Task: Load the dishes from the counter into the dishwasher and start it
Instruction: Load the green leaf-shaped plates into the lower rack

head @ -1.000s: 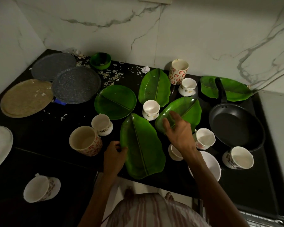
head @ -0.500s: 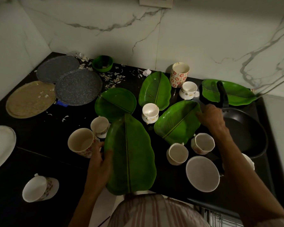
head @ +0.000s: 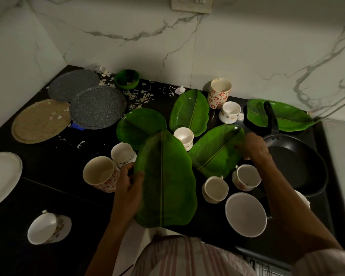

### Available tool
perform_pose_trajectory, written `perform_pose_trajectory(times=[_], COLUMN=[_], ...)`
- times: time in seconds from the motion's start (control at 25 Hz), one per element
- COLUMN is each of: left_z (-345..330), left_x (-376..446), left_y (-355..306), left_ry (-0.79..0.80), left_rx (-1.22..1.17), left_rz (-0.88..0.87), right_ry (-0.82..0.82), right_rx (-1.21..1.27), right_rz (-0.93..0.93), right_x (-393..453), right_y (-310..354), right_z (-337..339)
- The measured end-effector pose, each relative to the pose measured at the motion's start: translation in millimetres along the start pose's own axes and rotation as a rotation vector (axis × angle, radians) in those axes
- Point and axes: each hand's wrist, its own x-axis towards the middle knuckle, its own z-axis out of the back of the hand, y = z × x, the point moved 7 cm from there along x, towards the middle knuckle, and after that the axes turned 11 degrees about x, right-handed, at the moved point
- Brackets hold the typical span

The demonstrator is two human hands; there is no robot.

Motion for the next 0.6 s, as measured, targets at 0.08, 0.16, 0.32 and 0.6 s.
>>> perform_pose_trajectory(times=[0.08,0.16,0.32,0.6], left_z=[-2,-3,-5,-4], left_x=[1,1,2,1], left_y=[-3,-7,-11,-13], left_ry=[0.012,0.012,0.010,0.029], left_rx=[-0.011,-0.021,-0.021,-0.022], left_rz=[-0.006,-0.009,-0.018,-0.006], right_ry=[0.009,0.020,0.043,0.130], right_rx=[-0.013,-0.011,0.103,0.306], right_rz=[-0.004,0.003,-0.036,-0.170], right_x=[0,-1,0,2], right_y=[0,2,-5,-10], right_z=[-1,-1,1,7])
